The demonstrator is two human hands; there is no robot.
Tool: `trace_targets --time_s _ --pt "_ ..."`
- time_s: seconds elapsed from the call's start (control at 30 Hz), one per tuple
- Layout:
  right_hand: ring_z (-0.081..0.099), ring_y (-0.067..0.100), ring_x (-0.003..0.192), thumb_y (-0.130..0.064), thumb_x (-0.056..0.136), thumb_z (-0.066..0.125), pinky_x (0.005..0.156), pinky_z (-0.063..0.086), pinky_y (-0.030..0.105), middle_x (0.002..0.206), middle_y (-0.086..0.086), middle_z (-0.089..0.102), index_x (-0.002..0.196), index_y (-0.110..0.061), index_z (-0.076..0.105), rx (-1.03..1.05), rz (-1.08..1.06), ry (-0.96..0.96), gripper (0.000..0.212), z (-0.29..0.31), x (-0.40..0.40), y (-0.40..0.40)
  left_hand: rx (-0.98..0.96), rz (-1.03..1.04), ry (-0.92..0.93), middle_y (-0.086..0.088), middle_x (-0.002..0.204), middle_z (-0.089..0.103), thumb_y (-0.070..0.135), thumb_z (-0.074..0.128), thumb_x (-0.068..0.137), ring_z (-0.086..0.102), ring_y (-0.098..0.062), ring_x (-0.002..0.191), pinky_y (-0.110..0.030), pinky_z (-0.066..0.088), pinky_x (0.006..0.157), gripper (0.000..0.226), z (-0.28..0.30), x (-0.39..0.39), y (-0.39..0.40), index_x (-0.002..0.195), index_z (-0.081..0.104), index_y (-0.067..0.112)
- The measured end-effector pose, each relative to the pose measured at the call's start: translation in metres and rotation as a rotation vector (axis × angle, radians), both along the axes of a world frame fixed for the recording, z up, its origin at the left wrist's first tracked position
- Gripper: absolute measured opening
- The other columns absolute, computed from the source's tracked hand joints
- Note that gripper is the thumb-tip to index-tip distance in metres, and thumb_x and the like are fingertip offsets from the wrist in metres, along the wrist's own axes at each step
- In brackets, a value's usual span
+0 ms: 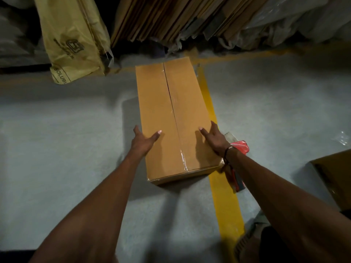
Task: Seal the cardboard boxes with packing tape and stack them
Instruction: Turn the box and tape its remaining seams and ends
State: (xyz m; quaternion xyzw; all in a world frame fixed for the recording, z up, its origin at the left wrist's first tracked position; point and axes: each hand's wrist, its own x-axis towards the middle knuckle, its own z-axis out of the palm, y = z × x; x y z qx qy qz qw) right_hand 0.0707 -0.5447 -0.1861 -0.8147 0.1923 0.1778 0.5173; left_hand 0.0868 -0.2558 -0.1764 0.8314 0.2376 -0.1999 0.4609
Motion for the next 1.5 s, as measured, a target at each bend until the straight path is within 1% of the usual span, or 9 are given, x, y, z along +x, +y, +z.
trace_targets --time_s 0.27,0.43,0.63,0.73,0.87,0.97,1.07,1.3,1.5 --pt "0.046 0.03 0.139 -0.053 0.1 0.056 0.114 0.039 0.045 0.157 0.005 0.045 0.161 -0.024 0.021 -0.029 0.015 -0.103 0.077 -0.01 -0.002 0.002 -0.027 -0.074 -0.074 -0.009 0.155 0.046 0.048 0.086 0.08 0.048 -0.035 0.138 -0.046 0.045 0.107 0.112 -0.008 0.003 0.004 0.161 0.013 0.024" --pt "0.044 0.036 0.137 -0.085 0.075 0.052 0.112 0.039 0.061 0.154 0.003 0.049 0.158 -0.037 0.027 -0.114 0.087 -0.051 0.099 -0.007 -0.023 0.005 -0.009 -0.013 -0.02 -0.004 0.133 0.053 0.048 0.092 0.072 0.055 -0.033 0.128 -0.047 0.052 0.102 0.096 -0.009 -0.043 0.02 0.137 0.027 0.02" --pt "0.047 0.04 0.137 -0.05 0.097 0.063 0.112 0.041 0.05 0.153 0.017 0.048 0.159 -0.014 0.026 -0.303 0.298 0.054 0.08 0.02 -0.05 0.016 0.008 0.009 0.049 -0.008 0.116 0.061 0.052 0.091 0.072 0.067 -0.035 0.1 -0.049 0.064 0.064 0.082 -0.004 -0.118 0.031 0.114 0.032 0.016" --pt "0.047 0.041 0.136 -0.042 0.099 0.064 0.109 0.042 0.049 0.15 0.022 0.048 0.156 -0.01 0.029 -0.416 0.255 0.047 0.074 0.031 -0.074 0.027 0.158 -0.114 0.049 -0.018 0.121 0.066 0.06 0.081 0.08 0.068 -0.041 0.106 -0.05 0.06 0.08 0.076 -0.004 -0.134 0.037 0.121 0.039 0.011" --pt "0.031 0.045 0.142 -0.077 0.084 0.057 0.106 0.035 0.069 0.162 0.01 0.026 0.156 -0.031 0.022 -0.679 0.129 0.111 0.093 0.033 -0.124 0.051 0.384 -0.127 -0.003 -0.025 0.134 0.059 0.064 0.067 0.09 0.059 -0.044 0.122 -0.048 0.051 0.094 0.077 0.016 -0.133 0.046 0.133 0.045 0.004" --pt "0.02 0.054 0.147 -0.102 0.055 0.045 0.099 0.034 0.08 0.168 -0.001 0.0 0.156 -0.047 0.007 -0.598 0.041 0.165 0.121 0.018 -0.145 0.066 0.449 -0.106 -0.083 -0.027 0.138 0.048 0.064 0.071 0.087 0.053 -0.048 0.126 -0.054 0.049 0.095 0.084 0.027 -0.111 0.063 0.135 0.04 0.003" --pt "0.021 0.055 0.147 -0.108 0.045 0.045 0.101 0.038 0.077 0.166 -0.005 0.005 0.154 -0.05 0.015 -0.541 -0.019 0.074 0.127 0.001 -0.146 0.058 0.487 -0.099 -0.13 -0.024 0.142 0.041 0.065 0.078 0.08 0.046 -0.048 0.131 -0.058 0.048 0.096 0.093 0.03 -0.071 0.088 0.138 0.036 0.004" --pt "0.019 0.041 0.147 -0.08 0.059 0.075 0.116 0.024 0.063 0.164 0.013 0.023 0.156 -0.04 0.035 -0.521 0.098 -0.093 0.112 0.019 -0.107 0.031 0.523 -0.113 -0.187 -0.013 0.16 0.028 0.061 0.096 0.056 0.027 -0.038 0.148 -0.062 0.036 0.111 0.132 0.041 0.023 0.148 0.155 0.024 0.011" --pt "0.019 0.037 0.149 -0.079 0.058 0.078 0.117 0.026 0.063 0.165 0.008 0.023 0.155 -0.043 0.035 -0.525 0.284 -0.144 0.113 0.014 -0.038 0.019 0.528 -0.211 -0.079 -0.008 0.166 0.02 0.07 0.096 0.041 0.017 -0.036 0.155 -0.065 0.025 0.119 0.15 0.031 0.066 0.188 0.159 0.017 0.02"
